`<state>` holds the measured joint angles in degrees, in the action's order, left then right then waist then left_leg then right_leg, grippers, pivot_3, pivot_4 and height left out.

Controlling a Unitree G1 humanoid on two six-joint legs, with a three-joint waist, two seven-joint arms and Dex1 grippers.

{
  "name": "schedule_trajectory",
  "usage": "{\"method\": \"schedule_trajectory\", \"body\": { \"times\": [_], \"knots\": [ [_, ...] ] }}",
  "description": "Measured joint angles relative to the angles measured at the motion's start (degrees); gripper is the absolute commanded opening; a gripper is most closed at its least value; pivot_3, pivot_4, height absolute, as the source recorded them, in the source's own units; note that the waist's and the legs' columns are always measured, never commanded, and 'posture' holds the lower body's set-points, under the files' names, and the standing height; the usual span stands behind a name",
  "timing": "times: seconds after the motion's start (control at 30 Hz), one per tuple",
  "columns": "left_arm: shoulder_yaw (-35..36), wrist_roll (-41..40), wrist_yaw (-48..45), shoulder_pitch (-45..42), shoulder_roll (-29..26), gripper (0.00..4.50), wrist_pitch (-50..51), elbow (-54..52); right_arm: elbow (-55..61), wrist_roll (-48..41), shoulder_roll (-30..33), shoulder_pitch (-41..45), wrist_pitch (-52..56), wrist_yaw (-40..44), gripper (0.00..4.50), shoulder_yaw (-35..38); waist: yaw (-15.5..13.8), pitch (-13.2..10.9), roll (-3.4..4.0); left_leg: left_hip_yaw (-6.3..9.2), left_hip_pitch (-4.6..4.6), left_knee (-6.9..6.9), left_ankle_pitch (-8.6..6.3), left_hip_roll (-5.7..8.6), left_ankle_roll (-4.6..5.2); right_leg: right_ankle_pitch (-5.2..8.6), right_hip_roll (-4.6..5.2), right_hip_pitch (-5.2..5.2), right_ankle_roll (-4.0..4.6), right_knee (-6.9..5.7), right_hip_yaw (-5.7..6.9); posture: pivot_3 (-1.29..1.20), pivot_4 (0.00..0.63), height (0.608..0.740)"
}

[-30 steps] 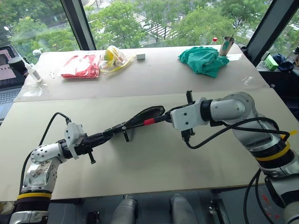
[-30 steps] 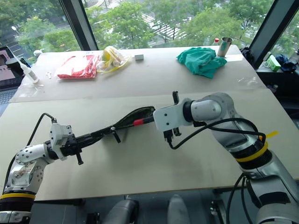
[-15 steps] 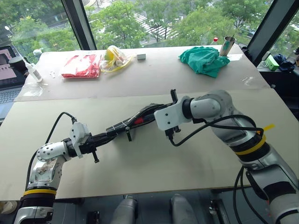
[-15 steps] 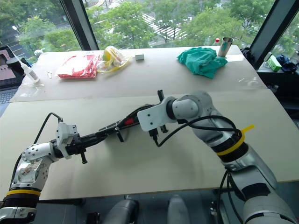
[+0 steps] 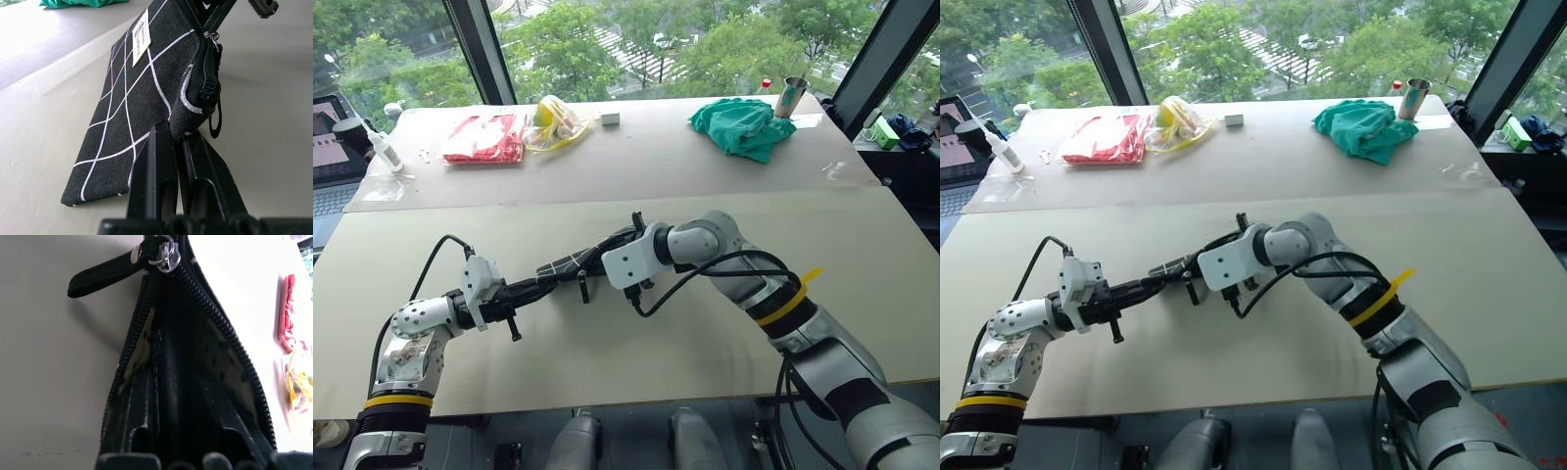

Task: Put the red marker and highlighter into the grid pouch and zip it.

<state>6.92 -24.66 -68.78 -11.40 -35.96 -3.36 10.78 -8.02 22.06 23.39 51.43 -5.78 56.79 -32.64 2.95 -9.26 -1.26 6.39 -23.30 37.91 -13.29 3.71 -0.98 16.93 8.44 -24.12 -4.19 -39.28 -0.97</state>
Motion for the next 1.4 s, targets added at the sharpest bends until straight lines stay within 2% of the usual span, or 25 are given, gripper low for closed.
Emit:
{"method": "schedule_trajectory", "body": {
  "times": [0.07, 0.23, 0.4, 0.43, 0.53, 0.67, 0.77, 1.0, 1.23, 1.4],
  "knots": [
    [-0.1, 0.0, -0.1, -0.1, 0.0, 0.0, 0.0, 0.0, 0.0, -1.0, -0.1, 0.0, 1.2, 0.6, 3.42, 0.9, 0.0, 0.0, 0.0, 0.01, 0.0, 0.0, 0.0, 0.0, 0.0, 0.0, 0.0, 0.0, 0.0, 0.0, 0.0, 0.0, 0.15, 0.74],
    [-0.2, 0.0, -0.2, -0.3, 0.2, 0.0, -0.3, 0.0, 0.8, -9.4, 0.9, 0.4, 7.6, 5.2, 3.42, 7.3, 0.0, 0.0, 0.0, 0.09, 0.0, 0.0, 0.0, 0.0, 0.0, 0.0, 0.0, 0.02, 0.0, 0.0, 0.01, 0.0, 0.15, 0.74],
    [-0.2, 0.1, -0.2, -0.4, 0.3, 0.0, -0.4, 0.0, 8.7, -26.3, 7.0, 1.2, 26.0, 14.6, 3.42, 18.2, -0.3, 0.0, 0.0, 0.29, -0.03, 0.0, -0.03, -0.01, 0.05, 0.0, 0.0, 0.06, 0.0, 0.07, 0.04, 0.0, 0.15, 0.74],
    [-0.2, 0.1, -0.2, -0.2, 0.2, 0.0, -0.4, 0.0, 11.6, -31.6, 10.0, -0.1, 31.3, 17.5, 3.42, 21.3, -0.6, 0.0, 0.0, 0.35, -0.01, 0.0, -0.06, 0.0, 0.09, 0.0, 0.0, 0.13, 0.0, 0.11, 0.1, 0.0, 0.15, 0.74],
    [-0.1, 0.1, -0.2, 0.1, 0.2, 0.0, -0.5, 0.0, 15.6, -39.3, 15.2, -6.7, 42.0, 19.9, 3.42, 25.9, -0.7, 0.0, -0.04, 0.36, 0.02, 0.0, -0.25, 0.0, 0.43, 0.0, 0.0, 0.18, 0.01, 0.15, 0.11, 0.0, 0.15, 0.74],
    [0.0, 0.1, -0.1, 0.6, 0.1, 0.0, -0.5, -0.1, 18.4, -42.2, 17.8, -19.7, 50.2, 17.6, 3.42, 25.9, -0.5, 0.0, -0.04, 0.29, 0.01, 0.0, -0.29, -0.01, 0.48, 0.0, 0.01, 0.09, 0.0, 0.05, 0.06, 0.0, 0.15, 0.74],
    [0.0, 0.3, -0.1, 0.7, 0.1, 0.0, -0.5, -0.1, 18.8, -45.2, 14.2, -23.6, 56.2, 12.6, 3.42, 26.3, 0.1, 0.0, -0.04, 0.09, 0.09, 0.0, -0.28, -0.07, 0.48, -0.03, 0.0, 0.04, 0.04, -0.01, -0.04, 0.0, 0.15, 0.74],
    [-0.2, 1.3, -0.3, 0.9, 0.1, 0.0, -1.1, -0.1, 20.0, -47.3, -1.0, -24.7, 62.5, -2.1, 3.42, 23.7, -0.2, 0.0, -0.03, 0.12, 0.1, 0.0, -0.27, -0.08, 0.45, -0.03, 0.0, 0.02, 0.05, -0.03, -0.03, 0.0, 0.15, 0.74],
    [-0.2, 1.8, -0.3, 0.7, 0.1, 0.0, -1.5, -0.1, 18.3, -47.2, -10.1, -18.7, 63.4, -9.7, 3.42, 18.4, -0.3, 0.0, -0.03, 0.18, 0.12, 0.0, -0.25, -0.07, 0.42, -0.05, 0.0, 0.03, 0.06, -0.03, 0.0, 0.0, 0.15, 0.74],
    [-0.2, 1.9, -0.4, 0.7, 0.1, 0.0, -1.5, -0.1, 12.4, -45.2, -14.9, -16.1, 61.1, -13.3, 3.42, 15.5, -0.2, 0.0, -0.03, 0.16, 0.11, 0.0, -0.17, -0.07, 0.28, -0.06, 0.0, 0.0, 0.06, -0.04, -0.01, 0.0, 0.15, 0.74]
  ]
}}
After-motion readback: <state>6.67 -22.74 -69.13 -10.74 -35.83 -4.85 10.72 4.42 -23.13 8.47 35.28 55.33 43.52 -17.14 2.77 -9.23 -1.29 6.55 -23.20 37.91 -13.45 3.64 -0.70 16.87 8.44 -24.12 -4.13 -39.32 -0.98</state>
